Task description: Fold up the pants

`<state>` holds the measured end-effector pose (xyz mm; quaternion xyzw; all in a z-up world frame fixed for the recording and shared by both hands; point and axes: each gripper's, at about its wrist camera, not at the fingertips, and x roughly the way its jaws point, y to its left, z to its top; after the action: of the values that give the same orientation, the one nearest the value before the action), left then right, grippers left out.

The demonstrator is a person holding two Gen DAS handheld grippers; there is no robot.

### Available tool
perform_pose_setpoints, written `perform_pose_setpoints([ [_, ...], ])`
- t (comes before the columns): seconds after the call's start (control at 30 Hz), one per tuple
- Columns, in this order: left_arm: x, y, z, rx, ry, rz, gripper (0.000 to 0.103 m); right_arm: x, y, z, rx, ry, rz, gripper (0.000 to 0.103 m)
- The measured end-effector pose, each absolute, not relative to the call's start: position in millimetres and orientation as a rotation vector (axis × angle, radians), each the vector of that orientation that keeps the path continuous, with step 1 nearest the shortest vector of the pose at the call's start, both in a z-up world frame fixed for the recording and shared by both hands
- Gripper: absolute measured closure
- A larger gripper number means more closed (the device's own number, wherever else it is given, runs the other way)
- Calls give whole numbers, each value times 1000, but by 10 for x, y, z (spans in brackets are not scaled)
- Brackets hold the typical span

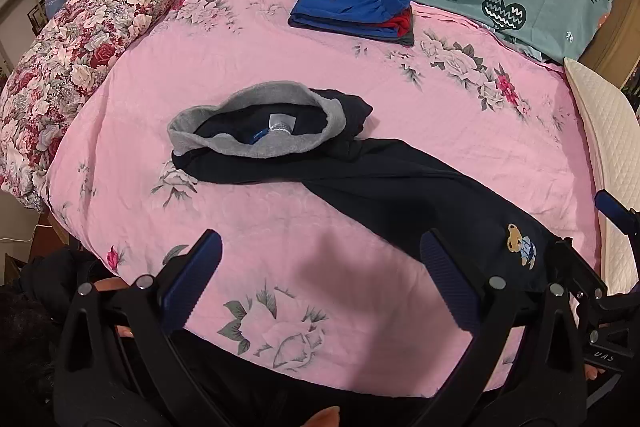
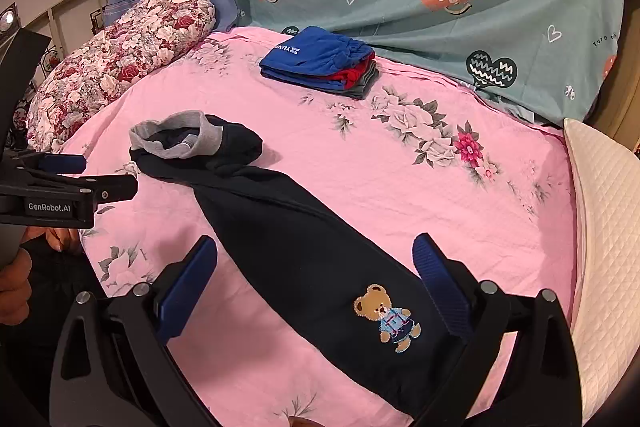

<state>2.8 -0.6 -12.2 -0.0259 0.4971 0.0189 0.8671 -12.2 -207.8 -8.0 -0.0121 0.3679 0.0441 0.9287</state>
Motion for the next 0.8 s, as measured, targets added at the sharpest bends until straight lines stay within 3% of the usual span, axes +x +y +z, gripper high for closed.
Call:
perform_pose_setpoints([
  [0.8, 14, 23, -120, -58, 1029, 36, 2, -110, -2056, -100, -32, 751, 97, 5],
])
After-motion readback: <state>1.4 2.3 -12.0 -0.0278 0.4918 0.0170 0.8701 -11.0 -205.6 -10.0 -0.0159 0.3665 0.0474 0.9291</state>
